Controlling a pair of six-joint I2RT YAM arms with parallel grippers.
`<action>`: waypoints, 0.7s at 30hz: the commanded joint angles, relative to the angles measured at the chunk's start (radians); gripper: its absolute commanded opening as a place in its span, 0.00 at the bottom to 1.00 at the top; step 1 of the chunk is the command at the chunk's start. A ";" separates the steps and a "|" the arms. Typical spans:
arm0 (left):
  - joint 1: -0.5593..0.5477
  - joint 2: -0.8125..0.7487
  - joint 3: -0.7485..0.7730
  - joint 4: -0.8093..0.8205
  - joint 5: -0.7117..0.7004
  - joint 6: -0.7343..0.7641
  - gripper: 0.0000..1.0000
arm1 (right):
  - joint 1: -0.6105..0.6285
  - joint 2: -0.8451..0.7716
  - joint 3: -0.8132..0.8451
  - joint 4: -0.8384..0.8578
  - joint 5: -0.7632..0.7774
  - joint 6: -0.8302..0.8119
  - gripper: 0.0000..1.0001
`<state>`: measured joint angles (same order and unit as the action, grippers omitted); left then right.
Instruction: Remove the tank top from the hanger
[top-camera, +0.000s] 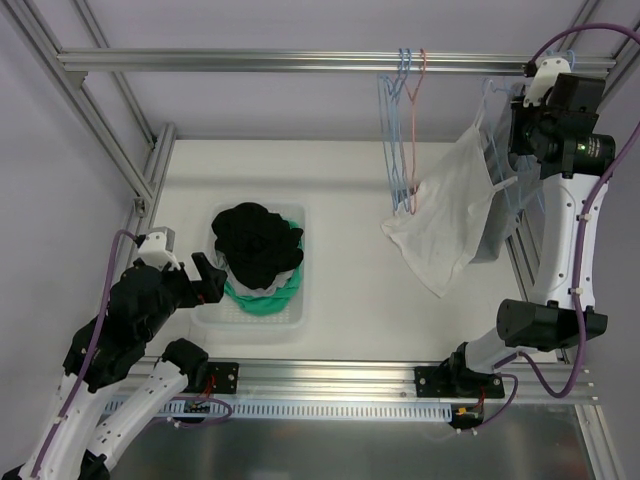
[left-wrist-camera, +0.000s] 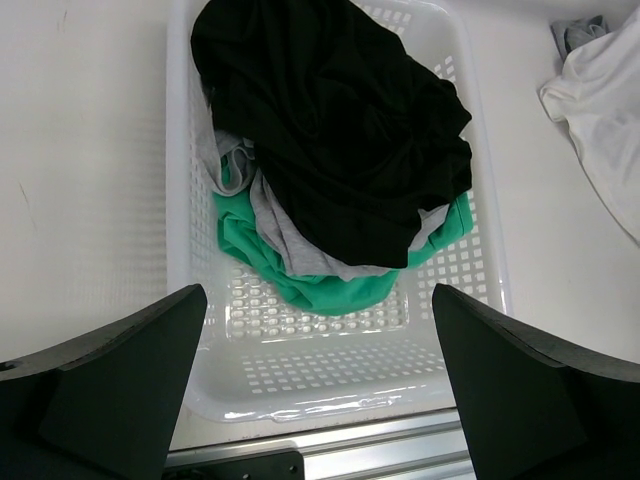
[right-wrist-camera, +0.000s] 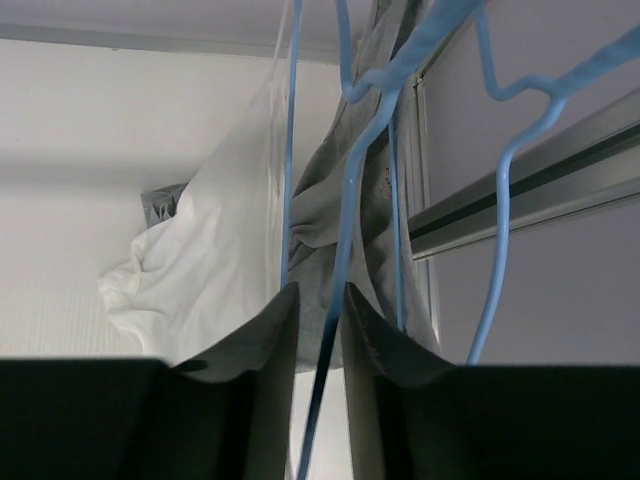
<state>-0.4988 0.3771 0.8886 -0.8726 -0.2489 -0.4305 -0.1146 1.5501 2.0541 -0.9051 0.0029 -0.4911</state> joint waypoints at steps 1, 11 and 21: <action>-0.017 -0.010 -0.004 0.026 -0.023 -0.011 0.99 | -0.011 0.004 0.043 0.052 -0.011 0.014 0.20; -0.024 -0.029 -0.010 0.026 -0.030 -0.016 0.99 | -0.011 -0.073 -0.055 0.208 -0.083 0.103 0.00; -0.026 -0.021 -0.011 0.029 -0.029 -0.016 0.99 | -0.011 -0.211 -0.155 0.342 -0.165 0.157 0.00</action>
<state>-0.5117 0.3443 0.8837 -0.8719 -0.2642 -0.4324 -0.1184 1.4132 1.8996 -0.6937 -0.1040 -0.3611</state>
